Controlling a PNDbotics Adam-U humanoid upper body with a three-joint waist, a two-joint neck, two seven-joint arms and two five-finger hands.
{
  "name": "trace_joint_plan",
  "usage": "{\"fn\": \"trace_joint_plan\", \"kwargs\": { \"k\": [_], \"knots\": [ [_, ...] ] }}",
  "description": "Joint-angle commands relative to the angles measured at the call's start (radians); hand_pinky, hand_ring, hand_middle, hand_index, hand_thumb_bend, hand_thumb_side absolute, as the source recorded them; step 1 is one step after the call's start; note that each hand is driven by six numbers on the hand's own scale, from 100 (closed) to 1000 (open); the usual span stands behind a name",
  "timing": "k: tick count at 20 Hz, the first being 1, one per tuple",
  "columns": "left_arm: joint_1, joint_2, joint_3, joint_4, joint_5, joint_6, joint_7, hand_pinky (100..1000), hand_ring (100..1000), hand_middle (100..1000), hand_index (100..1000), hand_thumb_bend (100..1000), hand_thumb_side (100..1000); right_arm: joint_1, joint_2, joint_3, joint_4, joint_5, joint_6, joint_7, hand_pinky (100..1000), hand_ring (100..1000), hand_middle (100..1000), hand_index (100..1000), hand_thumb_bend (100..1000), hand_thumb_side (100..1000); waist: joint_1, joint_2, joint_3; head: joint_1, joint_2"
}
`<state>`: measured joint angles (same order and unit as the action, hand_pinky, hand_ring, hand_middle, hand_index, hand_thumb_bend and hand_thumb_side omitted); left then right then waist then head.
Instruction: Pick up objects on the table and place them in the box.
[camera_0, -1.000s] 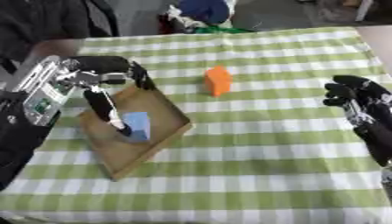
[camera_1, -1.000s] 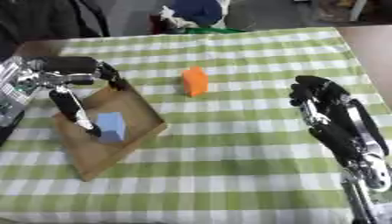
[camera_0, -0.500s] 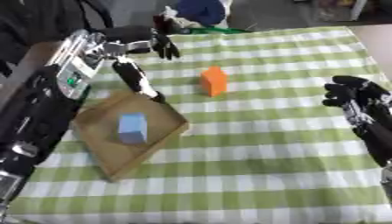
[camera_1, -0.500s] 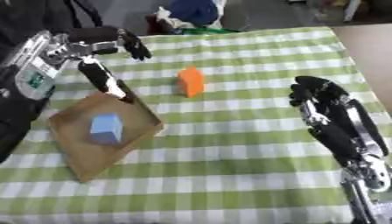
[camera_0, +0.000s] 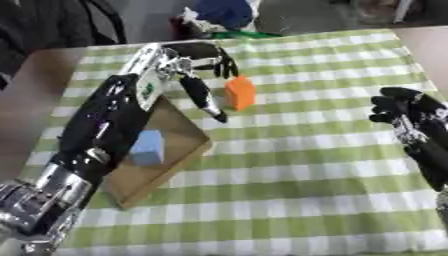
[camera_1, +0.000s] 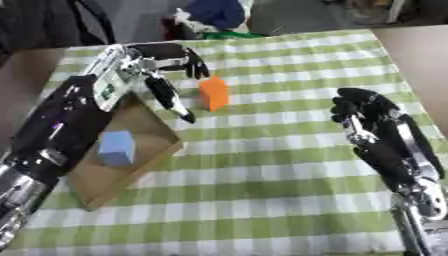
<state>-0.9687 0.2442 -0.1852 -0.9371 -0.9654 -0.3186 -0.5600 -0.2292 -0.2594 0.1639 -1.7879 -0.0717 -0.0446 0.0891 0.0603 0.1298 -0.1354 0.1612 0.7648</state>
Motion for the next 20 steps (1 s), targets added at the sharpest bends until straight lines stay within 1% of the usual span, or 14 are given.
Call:
{"fn": "trace_joint_plan", "kwargs": {
  "k": [1,8,11,12,13,17,20],
  "knots": [
    [-0.034,-0.01,0.026,0.021,-0.048,0.02,0.041,765,690,646,821,769,427,-0.016,-0.003,0.0,-0.009,-0.006,-0.003,0.005,733,841,569,790,100,462,-0.005,-0.012,-0.002,0.003,0.005],
    [-0.039,-0.036,0.055,0.044,-0.125,0.12,0.19,750,682,639,816,754,445,-0.018,-0.002,0.001,-0.01,-0.006,-0.003,0.007,733,841,569,790,100,461,-0.008,-0.007,-0.008,0.003,0.005],
    [-0.041,-0.045,0.058,0.06,-0.152,0.152,0.221,752,681,638,816,753,448,-0.019,-0.002,0.002,-0.01,-0.005,-0.003,0.008,733,841,569,790,100,461,-0.008,-0.006,-0.01,0.004,0.003],
    [-0.041,-0.048,0.06,0.068,-0.162,0.162,0.229,750,678,635,815,741,427,-0.019,-0.001,0.002,-0.01,-0.005,-0.003,0.008,733,841,569,790,100,458,-0.008,-0.006,-0.01,0.004,0.003],
    [-0.041,-0.05,0.064,0.075,-0.172,0.173,0.237,747,676,633,814,747,446,-0.019,-0.001,0.002,-0.01,-0.005,-0.003,0.009,733,841,569,790,100,461,-0.009,-0.005,-0.011,0.005,0.003],
    [-0.038,-0.062,0.076,0.105,-0.2,0.21,0.276,737,666,624,810,744,448,-0.018,0.0,0.002,-0.009,-0.005,-0.003,0.009,734,841,569,790,100,461,-0.01,-0.004,-0.014,0.006,0.002],
    [-0.034,-0.071,0.08,0.121,-0.209,0.228,0.307,716,644,602,794,706,436,-0.019,0.0,0.001,-0.009,-0.005,-0.003,0.009,734,842,569,790,100,462,-0.01,-0.002,-0.015,0.007,0.001]
  ]
}}
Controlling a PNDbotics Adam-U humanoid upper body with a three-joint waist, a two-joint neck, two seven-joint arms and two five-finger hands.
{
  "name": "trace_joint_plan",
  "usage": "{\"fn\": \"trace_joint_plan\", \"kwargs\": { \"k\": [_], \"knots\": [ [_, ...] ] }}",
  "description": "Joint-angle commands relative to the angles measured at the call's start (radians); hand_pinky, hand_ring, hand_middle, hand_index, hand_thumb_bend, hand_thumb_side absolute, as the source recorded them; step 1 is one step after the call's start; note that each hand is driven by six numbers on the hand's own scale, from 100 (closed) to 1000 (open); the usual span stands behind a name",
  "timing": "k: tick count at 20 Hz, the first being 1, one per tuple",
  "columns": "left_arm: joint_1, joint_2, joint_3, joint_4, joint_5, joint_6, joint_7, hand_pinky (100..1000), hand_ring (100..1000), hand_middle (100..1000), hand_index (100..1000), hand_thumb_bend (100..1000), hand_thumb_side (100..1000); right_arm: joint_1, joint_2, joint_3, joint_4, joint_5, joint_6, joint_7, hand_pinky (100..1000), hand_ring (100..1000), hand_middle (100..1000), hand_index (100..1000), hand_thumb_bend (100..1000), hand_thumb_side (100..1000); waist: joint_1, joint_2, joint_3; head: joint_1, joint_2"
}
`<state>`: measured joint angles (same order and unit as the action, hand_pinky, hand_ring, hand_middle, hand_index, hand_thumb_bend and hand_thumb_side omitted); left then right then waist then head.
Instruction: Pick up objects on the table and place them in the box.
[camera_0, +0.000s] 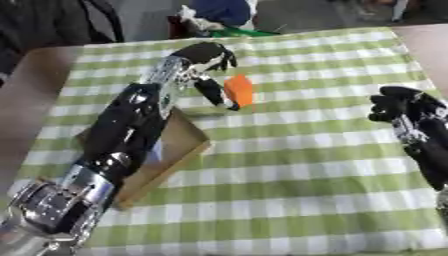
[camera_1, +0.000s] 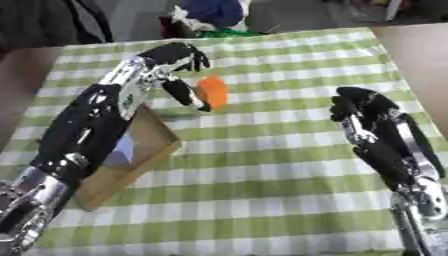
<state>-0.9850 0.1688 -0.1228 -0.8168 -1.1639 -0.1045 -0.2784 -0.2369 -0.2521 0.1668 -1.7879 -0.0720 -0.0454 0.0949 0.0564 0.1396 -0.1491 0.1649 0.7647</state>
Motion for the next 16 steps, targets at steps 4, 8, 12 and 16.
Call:
{"fn": "trace_joint_plan", "kwargs": {
  "k": [4,8,12,16],
  "knots": [
    [-0.01,-0.005,0.017,0.011,0.009,0.019,0.074,675,612,562,759,650,407,-0.011,-0.006,-0.002,-0.009,-0.004,-0.002,0.003,734,842,569,790,100,462,-0.006,-0.011,-0.001,0.003,0.0],
    [-0.004,-0.013,0.013,0.013,0.045,0.022,0.118,649,599,545,745,609,401,-0.011,-0.005,-0.002,-0.008,-0.004,-0.002,0.004,734,842,569,790,100,463,-0.006,-0.01,-0.001,0.004,-0.001],
    [0.003,-0.02,0.007,0.019,0.075,0.032,0.155,620,572,510,719,552,370,-0.011,-0.004,-0.002,-0.008,-0.004,-0.003,0.004,734,842,569,790,100,463,-0.006,-0.009,-0.001,0.005,-0.002],
    [0.008,-0.022,0.002,0.024,0.092,0.039,0.184,593,534,466,684,399,242,-0.011,-0.004,-0.003,-0.008,-0.004,-0.003,0.005,734,842,569,790,100,464,-0.007,-0.009,-0.001,0.005,-0.003]
  ]
}}
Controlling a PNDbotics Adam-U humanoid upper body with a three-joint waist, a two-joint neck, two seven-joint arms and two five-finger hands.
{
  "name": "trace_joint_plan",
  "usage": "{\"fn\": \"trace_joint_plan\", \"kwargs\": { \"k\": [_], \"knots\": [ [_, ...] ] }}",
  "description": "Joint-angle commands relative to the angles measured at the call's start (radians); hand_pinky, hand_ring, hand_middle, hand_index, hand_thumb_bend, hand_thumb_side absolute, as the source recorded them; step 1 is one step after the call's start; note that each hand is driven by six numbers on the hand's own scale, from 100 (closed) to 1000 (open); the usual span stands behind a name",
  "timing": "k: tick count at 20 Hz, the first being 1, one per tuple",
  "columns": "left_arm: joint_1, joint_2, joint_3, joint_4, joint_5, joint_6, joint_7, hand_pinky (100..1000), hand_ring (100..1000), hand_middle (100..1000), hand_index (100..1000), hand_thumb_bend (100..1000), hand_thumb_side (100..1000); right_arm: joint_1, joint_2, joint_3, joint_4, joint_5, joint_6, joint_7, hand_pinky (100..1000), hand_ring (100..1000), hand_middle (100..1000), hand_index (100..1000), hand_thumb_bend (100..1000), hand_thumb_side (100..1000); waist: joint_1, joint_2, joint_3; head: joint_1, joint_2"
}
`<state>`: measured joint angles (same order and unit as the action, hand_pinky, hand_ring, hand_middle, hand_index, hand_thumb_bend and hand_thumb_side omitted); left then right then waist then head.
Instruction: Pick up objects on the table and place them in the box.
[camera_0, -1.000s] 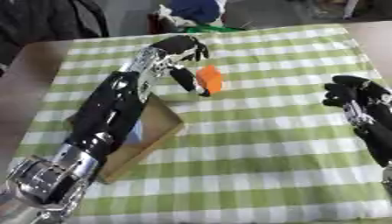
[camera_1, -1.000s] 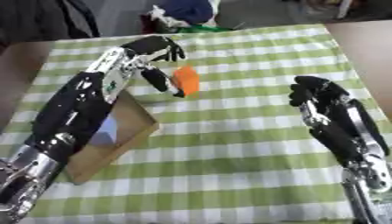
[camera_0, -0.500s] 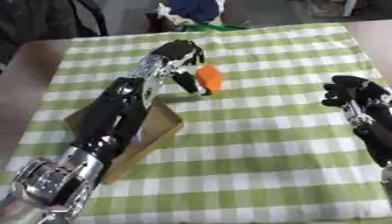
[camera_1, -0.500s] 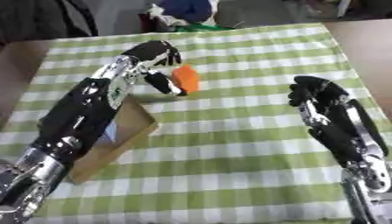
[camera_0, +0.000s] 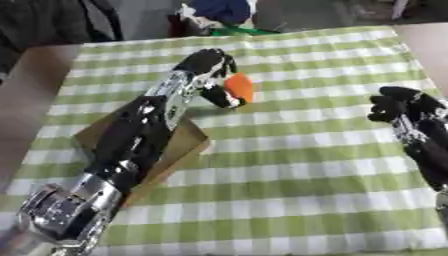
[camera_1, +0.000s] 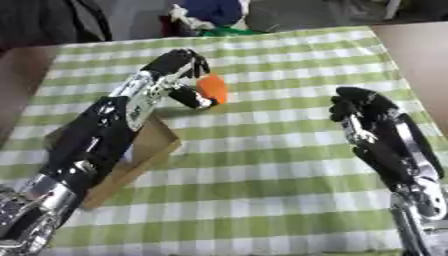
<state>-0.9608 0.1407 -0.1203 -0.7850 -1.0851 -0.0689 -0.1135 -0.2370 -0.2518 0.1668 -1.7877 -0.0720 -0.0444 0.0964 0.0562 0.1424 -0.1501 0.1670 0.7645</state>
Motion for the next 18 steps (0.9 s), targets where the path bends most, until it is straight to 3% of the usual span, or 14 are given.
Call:
{"fn": "trace_joint_plan", "kwargs": {
  "k": [1,4,10,18],
  "knots": [
    [-0.015,0.007,-0.001,-0.007,0.016,0.004,0.024,586,525,457,677,361,207,-0.011,-0.004,-0.003,-0.008,-0.004,-0.004,0.003,734,842,569,790,100,464,-0.006,-0.012,0.001,0.003,-0.003],
    [-0.012,0.009,-0.001,-0.009,0.031,0.005,0.036,558,500,423,655,276,134,-0.011,-0.004,-0.003,-0.008,-0.004,-0.004,0.003,734,842,569,790,100,464,-0.006,-0.012,0.001,0.003,-0.003],
    [-0.013,0.045,-0.004,-0.088,0.093,-0.006,0.014,544,492,412,649,257,132,-0.009,-0.005,-0.005,-0.007,-0.004,-0.004,0.002,734,841,569,790,100,463,-0.006,-0.012,0.004,0.003,-0.003],
    [0.046,0.204,-0.02,-0.294,0.192,-0.037,-0.128,579,505,428,663,289,142,-0.005,-0.01,-0.009,-0.007,-0.001,-0.005,-0.001,734,841,569,790,100,462,-0.005,-0.016,0.024,-0.009,-0.002]
  ]
}}
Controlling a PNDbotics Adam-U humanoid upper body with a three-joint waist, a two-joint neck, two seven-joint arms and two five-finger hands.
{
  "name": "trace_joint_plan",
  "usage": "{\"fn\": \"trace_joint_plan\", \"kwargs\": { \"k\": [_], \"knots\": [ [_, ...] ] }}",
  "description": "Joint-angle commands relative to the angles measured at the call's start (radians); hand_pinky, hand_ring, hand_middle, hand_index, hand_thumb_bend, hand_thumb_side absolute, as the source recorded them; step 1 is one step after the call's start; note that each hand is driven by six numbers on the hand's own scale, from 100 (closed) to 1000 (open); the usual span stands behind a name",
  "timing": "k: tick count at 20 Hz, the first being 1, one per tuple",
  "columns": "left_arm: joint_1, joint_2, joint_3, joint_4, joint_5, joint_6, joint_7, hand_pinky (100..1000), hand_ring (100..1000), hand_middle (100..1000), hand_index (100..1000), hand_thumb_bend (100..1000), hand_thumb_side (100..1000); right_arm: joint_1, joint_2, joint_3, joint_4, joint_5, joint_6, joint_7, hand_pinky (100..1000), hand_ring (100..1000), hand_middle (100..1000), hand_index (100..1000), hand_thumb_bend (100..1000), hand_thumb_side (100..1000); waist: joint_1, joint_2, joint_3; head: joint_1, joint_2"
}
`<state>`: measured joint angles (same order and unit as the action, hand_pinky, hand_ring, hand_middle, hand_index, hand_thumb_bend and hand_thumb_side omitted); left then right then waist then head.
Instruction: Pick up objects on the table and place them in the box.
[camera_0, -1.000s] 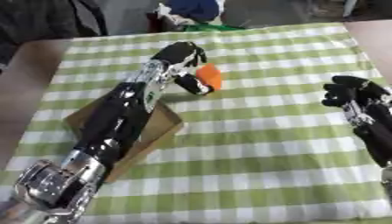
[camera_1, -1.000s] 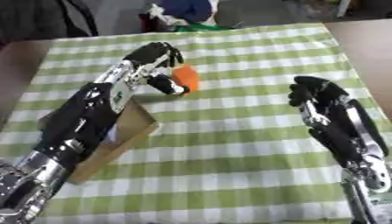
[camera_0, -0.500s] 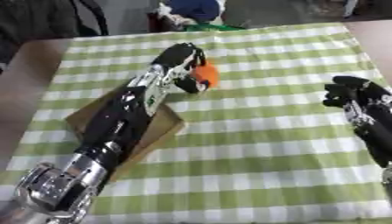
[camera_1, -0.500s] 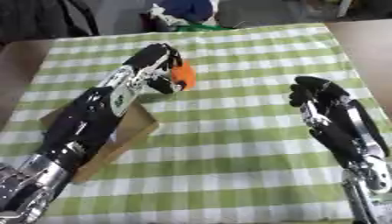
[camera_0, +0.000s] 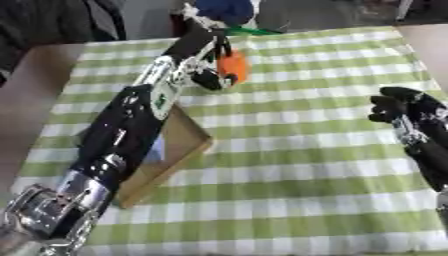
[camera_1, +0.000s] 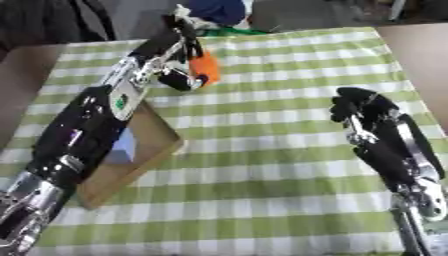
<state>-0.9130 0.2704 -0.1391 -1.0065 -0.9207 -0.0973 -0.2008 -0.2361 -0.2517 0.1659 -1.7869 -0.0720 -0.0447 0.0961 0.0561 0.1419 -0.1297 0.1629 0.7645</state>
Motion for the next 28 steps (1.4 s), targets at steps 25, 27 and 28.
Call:
{"fn": "trace_joint_plan", "kwargs": {
  "k": [25,27,28],
  "knots": [
    [0.329,0.263,0.008,-0.293,0.15,0.008,-0.151,607,525,457,686,326,160,-0.007,-0.018,-0.012,-0.006,0.005,-0.006,-0.004,734,842,568,790,100,462,0.0,-0.01,0.04,-0.012,-0.003],
    [0.343,0.258,0.015,-0.293,0.143,0.009,-0.148,620,538,477,701,343,170,-0.007,-0.017,-0.012,-0.006,0.005,-0.006,-0.005,734,842,568,790,100,462,0.0,-0.01,0.04,-0.013,-0.003],
    [0.348,0.258,0.018,-0.295,0.139,0.009,-0.148,623,542,485,703,352,176,-0.006,-0.017,-0.013,-0.006,0.005,-0.006,-0.005,734,842,569,790,100,462,0.0,-0.01,0.04,-0.013,-0.003]
  ]
}}
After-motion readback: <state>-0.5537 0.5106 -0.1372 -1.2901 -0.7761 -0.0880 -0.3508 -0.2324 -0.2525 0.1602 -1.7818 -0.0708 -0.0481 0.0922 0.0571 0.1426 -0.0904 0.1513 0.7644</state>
